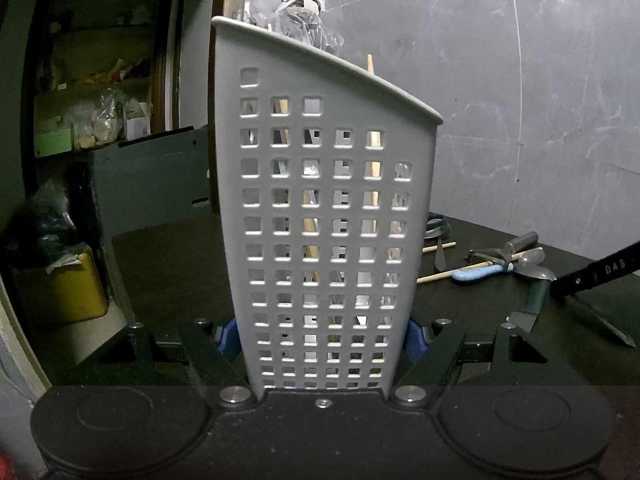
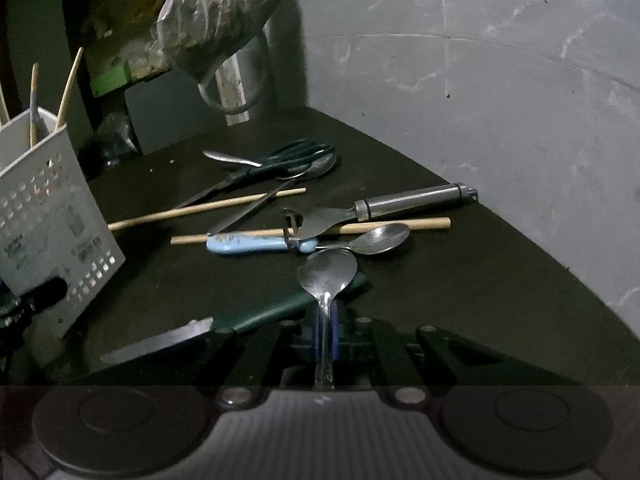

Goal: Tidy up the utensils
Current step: 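Grasp a silver spoon from the pile with the right tool, then lift the silver spoon with the right tool toward the basket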

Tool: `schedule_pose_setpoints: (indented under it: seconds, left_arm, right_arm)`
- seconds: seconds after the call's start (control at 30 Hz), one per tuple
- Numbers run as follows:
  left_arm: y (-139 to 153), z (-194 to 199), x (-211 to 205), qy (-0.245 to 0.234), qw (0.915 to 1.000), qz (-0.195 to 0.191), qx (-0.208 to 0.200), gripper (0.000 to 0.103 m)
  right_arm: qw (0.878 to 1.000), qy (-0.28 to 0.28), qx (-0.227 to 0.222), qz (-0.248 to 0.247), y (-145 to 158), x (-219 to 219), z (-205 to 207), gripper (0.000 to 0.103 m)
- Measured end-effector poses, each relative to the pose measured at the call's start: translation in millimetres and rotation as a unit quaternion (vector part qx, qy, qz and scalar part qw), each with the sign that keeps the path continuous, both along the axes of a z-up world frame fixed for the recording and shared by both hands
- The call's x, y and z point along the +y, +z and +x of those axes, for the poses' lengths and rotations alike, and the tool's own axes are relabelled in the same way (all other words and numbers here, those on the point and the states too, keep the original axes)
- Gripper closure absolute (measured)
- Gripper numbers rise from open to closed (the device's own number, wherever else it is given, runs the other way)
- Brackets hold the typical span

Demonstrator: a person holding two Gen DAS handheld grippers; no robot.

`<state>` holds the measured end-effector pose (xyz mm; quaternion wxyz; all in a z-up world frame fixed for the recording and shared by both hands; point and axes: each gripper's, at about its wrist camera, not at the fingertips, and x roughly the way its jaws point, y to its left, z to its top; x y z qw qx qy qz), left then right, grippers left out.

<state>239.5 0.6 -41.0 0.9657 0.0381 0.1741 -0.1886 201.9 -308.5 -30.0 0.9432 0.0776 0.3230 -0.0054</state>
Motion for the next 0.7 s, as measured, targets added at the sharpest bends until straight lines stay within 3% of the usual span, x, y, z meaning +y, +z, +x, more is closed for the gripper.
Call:
schedule_pose_setpoints:
  seconds: [0.1, 0.47, 0.7]
  left_arm:
    - [1, 2, 0, -0.002, 1.0, -0.001, 0.004, 0.027]
    - [2, 3, -6, 0.002, 1.0, 0.008, 0.005, 0.027]
    - [3, 4, -6, -0.002, 0.9999, 0.008, 0.007, 0.027]
  right_arm:
    - [1.0, -0.009, 0.004, 0.017, 1, -3, 4, 0.095]
    - [1.0, 0.004, -0.007, 0.011, -2, -4, 2, 0.097]
    - [0.999, 0.008, -0.02, 0.045, -5, -12, -9, 0.097]
